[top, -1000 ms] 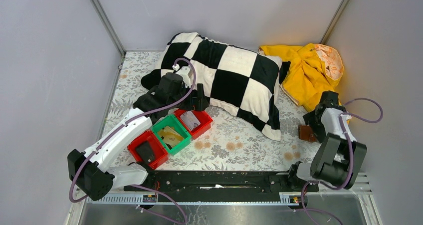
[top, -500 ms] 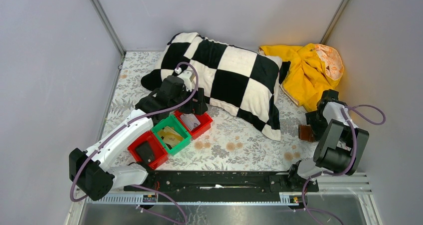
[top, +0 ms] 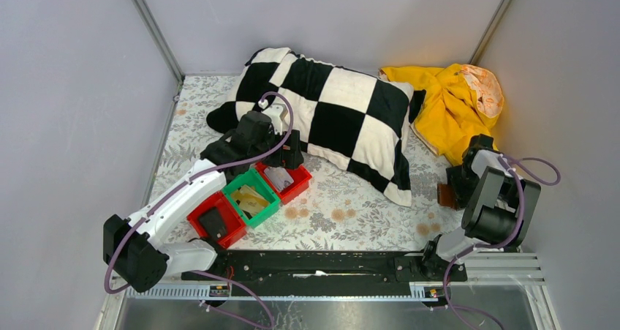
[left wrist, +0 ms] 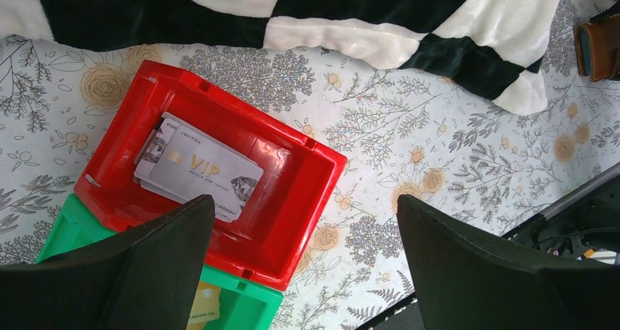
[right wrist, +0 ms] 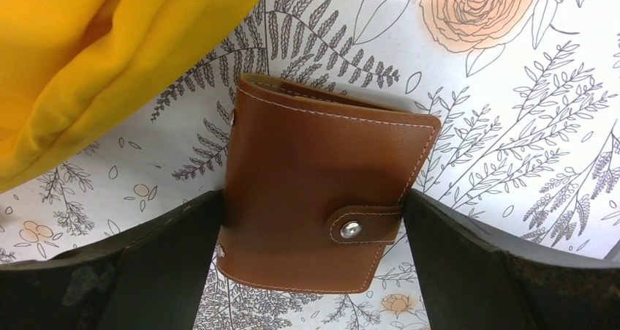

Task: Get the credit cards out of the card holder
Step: Move the card holder to the center of the board, then open the card holder at the center of the board.

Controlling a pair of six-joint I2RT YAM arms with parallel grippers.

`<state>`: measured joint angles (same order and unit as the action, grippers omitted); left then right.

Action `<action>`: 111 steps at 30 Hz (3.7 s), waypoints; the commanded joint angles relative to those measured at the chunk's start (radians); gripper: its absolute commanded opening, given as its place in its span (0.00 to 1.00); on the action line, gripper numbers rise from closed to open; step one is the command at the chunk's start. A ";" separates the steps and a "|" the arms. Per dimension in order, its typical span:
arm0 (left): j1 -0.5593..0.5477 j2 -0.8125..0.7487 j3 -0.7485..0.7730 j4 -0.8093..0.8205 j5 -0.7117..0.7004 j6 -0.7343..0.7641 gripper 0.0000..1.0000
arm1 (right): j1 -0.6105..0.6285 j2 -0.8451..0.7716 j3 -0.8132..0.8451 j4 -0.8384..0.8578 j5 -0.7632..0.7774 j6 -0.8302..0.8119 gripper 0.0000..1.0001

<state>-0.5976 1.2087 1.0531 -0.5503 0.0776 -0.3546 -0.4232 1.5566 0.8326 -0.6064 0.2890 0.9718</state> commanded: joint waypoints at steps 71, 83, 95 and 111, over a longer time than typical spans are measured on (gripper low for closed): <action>-0.193 -0.067 -0.192 0.171 0.040 -0.455 0.99 | 1.327 -0.288 -0.067 0.135 -0.071 -0.158 0.94; -0.331 0.116 -0.272 0.424 0.150 -0.591 0.48 | 1.325 -0.356 -0.176 0.183 -0.092 -0.097 0.50; -0.374 0.240 -0.313 0.583 0.161 -0.597 0.41 | 1.326 -0.333 -0.143 0.210 -0.119 -0.091 0.46; -0.373 0.390 -0.322 0.690 0.182 -0.621 0.36 | 1.332 -0.258 -0.138 0.243 -0.159 -0.076 0.43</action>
<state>-0.9699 1.5864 0.7170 0.0902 0.2489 -0.9699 0.8970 1.2728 0.6739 -0.3901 0.1440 0.8787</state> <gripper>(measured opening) 0.360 0.429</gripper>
